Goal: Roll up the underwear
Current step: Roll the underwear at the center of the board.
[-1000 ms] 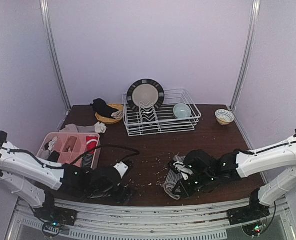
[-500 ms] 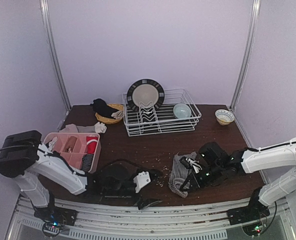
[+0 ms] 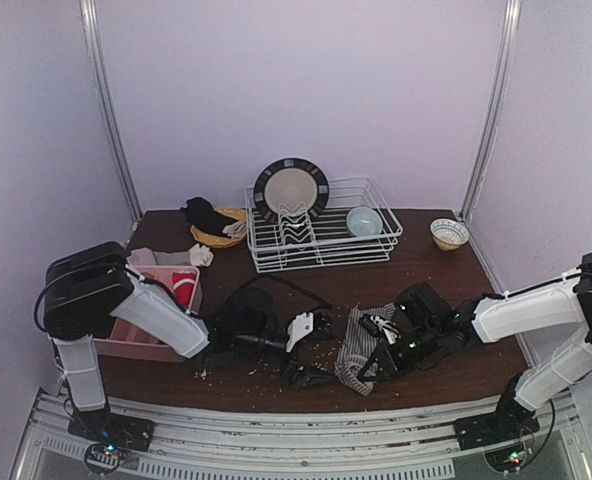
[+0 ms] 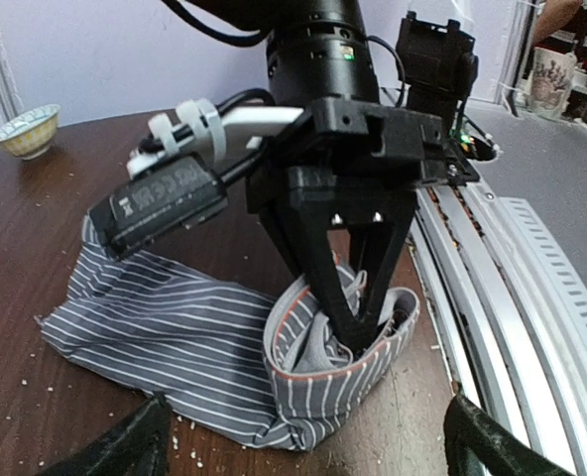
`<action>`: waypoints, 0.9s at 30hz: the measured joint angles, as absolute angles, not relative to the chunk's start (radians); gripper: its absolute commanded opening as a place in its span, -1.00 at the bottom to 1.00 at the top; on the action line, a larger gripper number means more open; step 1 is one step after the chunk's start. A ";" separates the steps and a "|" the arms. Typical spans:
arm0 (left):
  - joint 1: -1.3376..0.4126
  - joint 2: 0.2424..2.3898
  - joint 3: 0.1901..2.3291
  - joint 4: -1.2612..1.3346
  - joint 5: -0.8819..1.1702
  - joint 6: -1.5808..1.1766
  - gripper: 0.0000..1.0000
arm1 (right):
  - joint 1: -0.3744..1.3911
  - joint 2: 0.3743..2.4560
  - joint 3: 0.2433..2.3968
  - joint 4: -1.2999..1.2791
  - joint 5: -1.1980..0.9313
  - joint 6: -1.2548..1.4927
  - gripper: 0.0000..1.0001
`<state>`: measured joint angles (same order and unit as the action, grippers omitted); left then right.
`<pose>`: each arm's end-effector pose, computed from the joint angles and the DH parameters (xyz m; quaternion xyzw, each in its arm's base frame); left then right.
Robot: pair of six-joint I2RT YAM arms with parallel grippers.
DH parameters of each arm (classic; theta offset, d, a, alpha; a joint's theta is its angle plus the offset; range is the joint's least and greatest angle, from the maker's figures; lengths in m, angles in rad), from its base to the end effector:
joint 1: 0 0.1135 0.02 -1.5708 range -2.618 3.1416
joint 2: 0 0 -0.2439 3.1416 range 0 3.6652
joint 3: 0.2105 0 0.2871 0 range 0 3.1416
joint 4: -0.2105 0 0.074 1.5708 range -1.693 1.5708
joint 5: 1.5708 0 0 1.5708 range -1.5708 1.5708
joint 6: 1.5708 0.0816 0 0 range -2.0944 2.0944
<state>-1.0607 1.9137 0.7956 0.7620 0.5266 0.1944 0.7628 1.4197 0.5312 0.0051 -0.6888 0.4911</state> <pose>0.1665 -0.3815 0.0666 0.5858 0.5546 -0.4253 0.4104 0.1766 0.2405 0.0687 -0.2327 0.8627 0.4435 0.0704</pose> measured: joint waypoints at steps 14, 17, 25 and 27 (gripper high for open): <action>-1.011 2.051 0.978 0.606 0.796 0.265 0.67 | 0.763 1.442 0.531 0.009 -0.685 0.496 -1.00; -1.011 2.078 1.019 0.562 0.813 0.281 0.64 | 0.763 1.442 0.532 0.005 -0.679 0.495 -1.00; -1.011 2.133 1.069 0.492 0.816 0.289 0.52 | 0.766 1.442 0.534 -0.007 -0.656 0.493 -1.00; -1.011 2.150 1.081 0.490 0.817 0.284 0.43 | 0.770 1.442 0.539 -0.013 -0.651 0.491 -1.00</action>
<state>-1.0115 2.1498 1.0813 0.4896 0.8165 0.2840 0.7700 1.4422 0.5388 -0.0132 -0.6506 0.4911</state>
